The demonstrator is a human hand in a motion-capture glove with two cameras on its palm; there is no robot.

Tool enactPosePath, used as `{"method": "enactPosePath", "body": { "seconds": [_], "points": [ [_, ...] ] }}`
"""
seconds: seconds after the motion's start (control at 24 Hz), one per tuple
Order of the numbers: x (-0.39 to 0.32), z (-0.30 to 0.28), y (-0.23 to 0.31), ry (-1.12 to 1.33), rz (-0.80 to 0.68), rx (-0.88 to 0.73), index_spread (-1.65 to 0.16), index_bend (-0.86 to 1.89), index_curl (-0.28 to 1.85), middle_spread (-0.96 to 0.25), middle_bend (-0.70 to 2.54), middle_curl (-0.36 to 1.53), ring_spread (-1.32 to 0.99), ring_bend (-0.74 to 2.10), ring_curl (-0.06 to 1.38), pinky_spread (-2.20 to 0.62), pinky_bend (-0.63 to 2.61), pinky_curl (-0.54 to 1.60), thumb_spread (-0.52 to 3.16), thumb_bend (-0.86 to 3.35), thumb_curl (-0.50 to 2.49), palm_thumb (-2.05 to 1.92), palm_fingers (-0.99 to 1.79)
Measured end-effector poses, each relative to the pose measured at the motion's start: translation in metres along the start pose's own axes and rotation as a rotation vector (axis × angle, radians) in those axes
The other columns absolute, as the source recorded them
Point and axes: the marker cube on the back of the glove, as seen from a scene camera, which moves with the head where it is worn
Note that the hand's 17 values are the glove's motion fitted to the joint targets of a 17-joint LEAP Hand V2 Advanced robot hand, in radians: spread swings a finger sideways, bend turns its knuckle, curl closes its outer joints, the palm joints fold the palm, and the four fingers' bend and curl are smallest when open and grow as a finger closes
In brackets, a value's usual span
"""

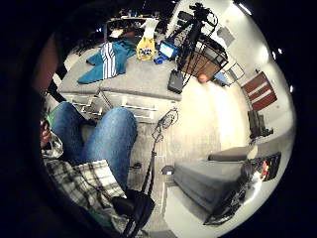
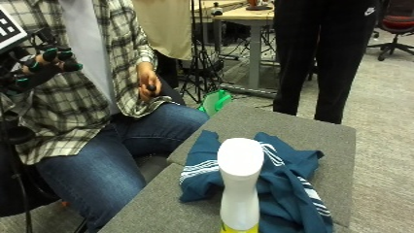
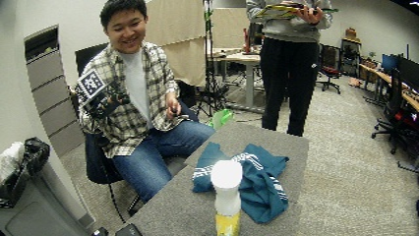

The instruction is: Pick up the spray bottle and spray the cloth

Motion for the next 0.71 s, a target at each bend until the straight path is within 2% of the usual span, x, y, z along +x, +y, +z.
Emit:
{"method": "enactPosePath", "body": {
  "seconds": [0.29, 0.71],
  "points": [
    [0.001, 0.002, -0.008, 0.014, -0.017, -0.009, -0.31, 0.24, 0.15, -0.08, 0.14, 0.05, 0.09, 0.27, 0.1, 0.15, 0.49, 0.14, 0.77, 0.22, 0.16, 0.39, 0.19],
    [0.003, 0.019, -0.02, 0.041, -0.024, -0.071, -0.38, 0.22, 0.23, -0.1, 0.16, 0.11, 0.11, 0.3, 0.15, 0.19, 0.51, 0.17, 1.03, 0.19, 0.24, 0.45, 0.17]
  ]
}}
